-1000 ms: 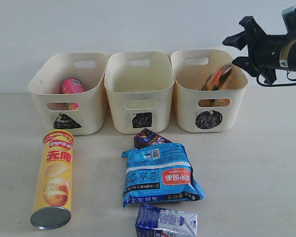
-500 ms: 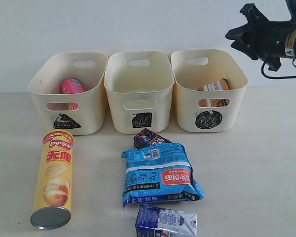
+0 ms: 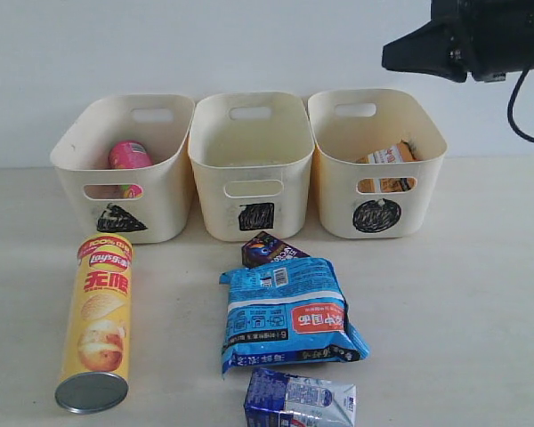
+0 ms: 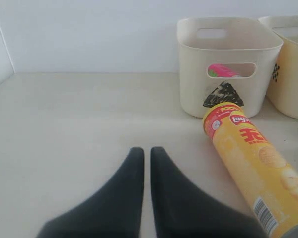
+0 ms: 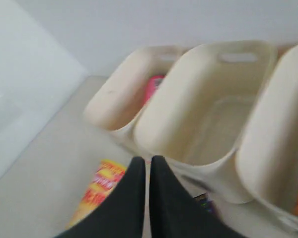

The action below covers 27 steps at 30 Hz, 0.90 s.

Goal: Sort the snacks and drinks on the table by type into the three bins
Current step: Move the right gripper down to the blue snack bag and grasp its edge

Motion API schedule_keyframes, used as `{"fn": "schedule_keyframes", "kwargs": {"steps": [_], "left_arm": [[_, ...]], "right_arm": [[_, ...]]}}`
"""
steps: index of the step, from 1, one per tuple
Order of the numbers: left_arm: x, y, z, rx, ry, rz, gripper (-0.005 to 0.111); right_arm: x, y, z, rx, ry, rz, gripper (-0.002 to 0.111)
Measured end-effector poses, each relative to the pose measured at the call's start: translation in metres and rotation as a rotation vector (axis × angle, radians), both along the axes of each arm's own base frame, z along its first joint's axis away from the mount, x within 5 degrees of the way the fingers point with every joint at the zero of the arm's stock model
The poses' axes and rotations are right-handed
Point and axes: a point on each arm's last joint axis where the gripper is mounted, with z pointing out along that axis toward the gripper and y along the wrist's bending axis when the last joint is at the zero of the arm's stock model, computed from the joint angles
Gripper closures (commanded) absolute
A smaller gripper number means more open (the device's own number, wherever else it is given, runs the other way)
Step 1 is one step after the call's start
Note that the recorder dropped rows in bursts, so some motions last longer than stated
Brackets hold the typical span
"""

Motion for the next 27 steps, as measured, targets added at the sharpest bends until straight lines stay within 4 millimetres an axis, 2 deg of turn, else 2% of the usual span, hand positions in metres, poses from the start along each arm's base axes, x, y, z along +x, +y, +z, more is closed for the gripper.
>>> {"fn": "schedule_keyframes", "kwargs": {"steps": [3, 9, 14, 18, 23, 27], "left_arm": [[0.000, 0.000, 0.000, 0.000, 0.000, 0.000, 0.102], [0.000, 0.000, 0.000, 0.000, 0.000, 0.000, 0.102], [0.000, 0.000, 0.000, 0.000, 0.000, 0.000, 0.102], [0.000, 0.000, 0.000, 0.000, 0.000, 0.000, 0.102], [0.000, 0.000, 0.000, 0.000, 0.000, 0.000, 0.102], [0.000, 0.000, 0.000, 0.000, 0.000, 0.000, 0.102]], "right_arm": [[-0.014, 0.007, 0.002, 0.041, 0.040, 0.168, 0.108], [-0.030, 0.009, -0.008, 0.055, 0.095, 0.194, 0.108], [-0.053, 0.010, -0.029, -0.002, 0.070, 0.197, 0.108], [-0.072, 0.017, -0.047, -0.155, -0.014, 0.077, 0.108], [-0.089, 0.024, -0.063, -0.417, -0.125, -0.169, 0.108], [-0.096, 0.021, -0.077, -0.528, -0.125, -0.311, 0.108]]}}
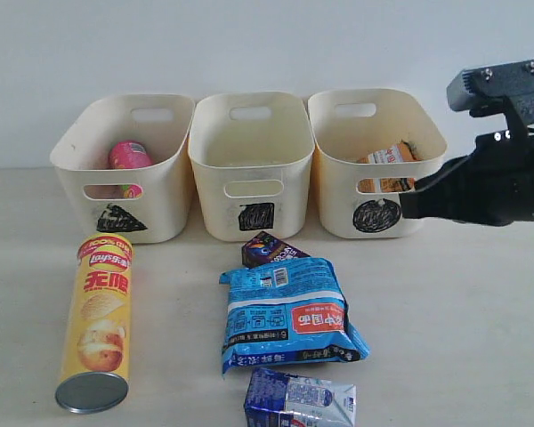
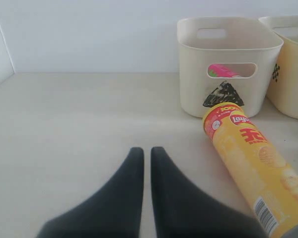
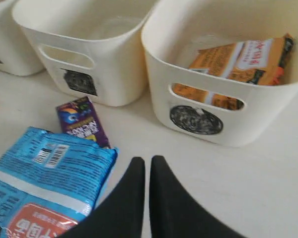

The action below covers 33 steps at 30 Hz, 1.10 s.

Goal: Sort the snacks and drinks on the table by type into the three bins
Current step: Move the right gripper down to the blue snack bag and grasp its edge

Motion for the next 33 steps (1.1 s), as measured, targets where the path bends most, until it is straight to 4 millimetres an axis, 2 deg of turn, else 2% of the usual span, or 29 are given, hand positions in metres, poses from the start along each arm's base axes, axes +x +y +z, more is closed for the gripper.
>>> {"fn": "schedule_keyframes", "kwargs": {"steps": [7, 13, 16, 17, 18, 20, 23, 26, 29, 33], "left_arm": [[0.000, 0.000, 0.000, 0.000, 0.000, 0.000, 0.102], [0.000, 0.000, 0.000, 0.000, 0.000, 0.000, 0.102], [0.000, 0.000, 0.000, 0.000, 0.000, 0.000, 0.102], [0.000, 0.000, 0.000, 0.000, 0.000, 0.000, 0.102], [0.000, 0.000, 0.000, 0.000, 0.000, 0.000, 0.102], [0.000, 0.000, 0.000, 0.000, 0.000, 0.000, 0.102], [0.000, 0.000, 0.000, 0.000, 0.000, 0.000, 0.102], [0.000, 0.000, 0.000, 0.000, 0.000, 0.000, 0.102], [0.000, 0.000, 0.000, 0.000, 0.000, 0.000, 0.102], [0.000, 0.000, 0.000, 0.000, 0.000, 0.000, 0.102]], "right_arm": [[0.007, -0.006, -0.017, -0.048, 0.035, -0.101, 0.108], [0.017, -0.030, -0.021, -0.247, -0.021, -0.311, 0.108], [0.023, -0.045, -0.023, -0.433, 0.080, -0.420, 0.108], [0.027, -0.048, -0.022, -0.448, 0.177, -0.468, 0.108], [0.029, -0.048, -0.024, -0.491, 0.250, -0.435, 0.108], [0.032, -0.038, -0.025, -0.464, 0.422, -0.337, 0.108], [0.029, -0.013, -0.030, -0.301, 0.588, -0.138, 0.108], [0.027, 0.008, -0.036, -0.153, 0.668, 0.019, 0.106], [0.030, 0.022, -0.047, -0.035, 0.714, 0.106, 0.087], [0.036, 0.033, -0.062, 0.076, 0.756, 0.149, 0.046]]}}
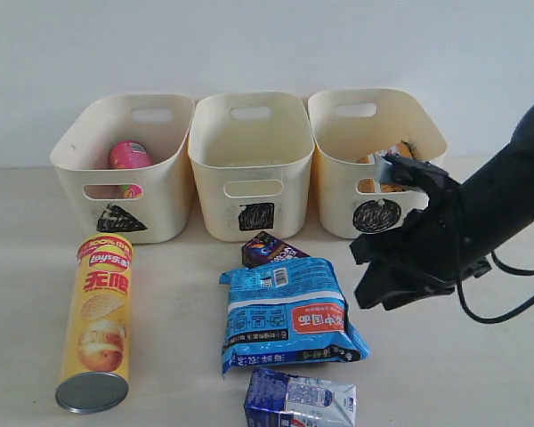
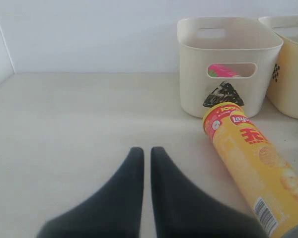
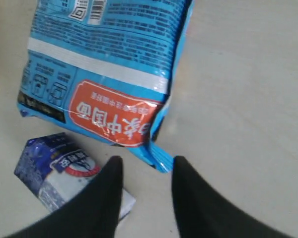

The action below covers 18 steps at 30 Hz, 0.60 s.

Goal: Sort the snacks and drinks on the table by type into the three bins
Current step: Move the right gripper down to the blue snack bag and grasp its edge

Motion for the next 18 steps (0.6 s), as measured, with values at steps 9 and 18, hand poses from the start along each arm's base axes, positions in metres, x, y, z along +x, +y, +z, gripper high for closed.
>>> {"fn": "schedule_keyframes", "kwargs": {"steps": [9, 18], "left_arm": [[0.000, 0.000, 0.000, 0.000, 0.000, 0.000, 0.102], [0.000, 0.000, 0.000, 0.000, 0.000, 0.000, 0.102]], "right_arm": [[0.008, 0.012, -0.031, 0.156, 0.105, 0.016, 0.010], [0.026, -0.014, -0.034, 0.377, 0.106, -0.074, 0.010]]}}
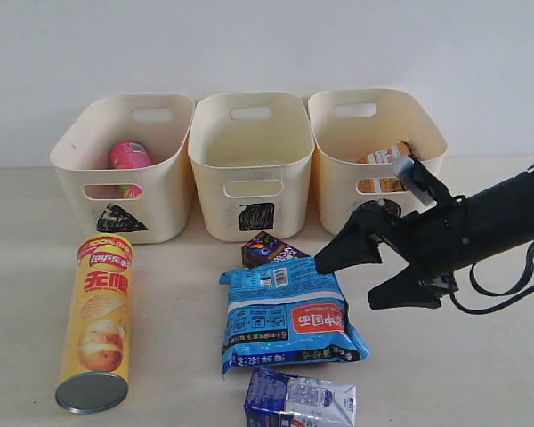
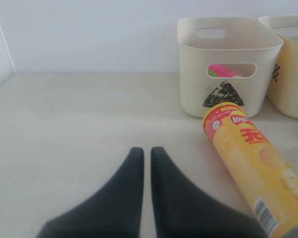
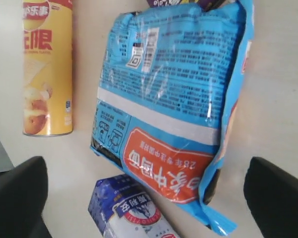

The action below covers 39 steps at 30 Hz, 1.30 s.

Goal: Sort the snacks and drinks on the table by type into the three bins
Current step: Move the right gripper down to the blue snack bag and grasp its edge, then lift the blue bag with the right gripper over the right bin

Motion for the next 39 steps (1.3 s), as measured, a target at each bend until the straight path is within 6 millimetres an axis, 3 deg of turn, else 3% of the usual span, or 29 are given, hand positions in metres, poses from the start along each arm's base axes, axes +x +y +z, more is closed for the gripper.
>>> {"fn": "schedule_keyframes", "kwargs": {"steps": [10, 22, 33, 34, 36, 39], "left_arm": [[0.000, 0.000, 0.000, 0.000, 0.000, 0.000, 0.102], [0.000, 0.000, 0.000, 0.000, 0.000, 0.000, 0.102], [0.000, 0.000, 0.000, 0.000, 0.000, 0.000, 0.102], [0.000, 0.000, 0.000, 0.000, 0.000, 0.000, 0.102], [0.000, 0.000, 0.000, 0.000, 0.000, 0.000, 0.102], [0.000, 0.000, 0.000, 0.000, 0.000, 0.000, 0.102]], "right_arm": [[0.004, -0.001, -0.003, 0.004, -0.086, 0.031, 0.010], [0.012, 0.003, -0.045, 0.053, 0.040, -0.061, 0.010], [-0.004, 0.056, -0.048, 0.025, 0.019, 0.052, 0.010], [-0.004, 0.058, -0.048, 0.019, 0.016, 0.050, 0.012], [-0.004, 0.058, -0.049, 0.012, 0.012, 0.051, 0.032], [-0.002, 0.057, -0.053, -0.036, -0.010, 0.040, 0.086]]}}
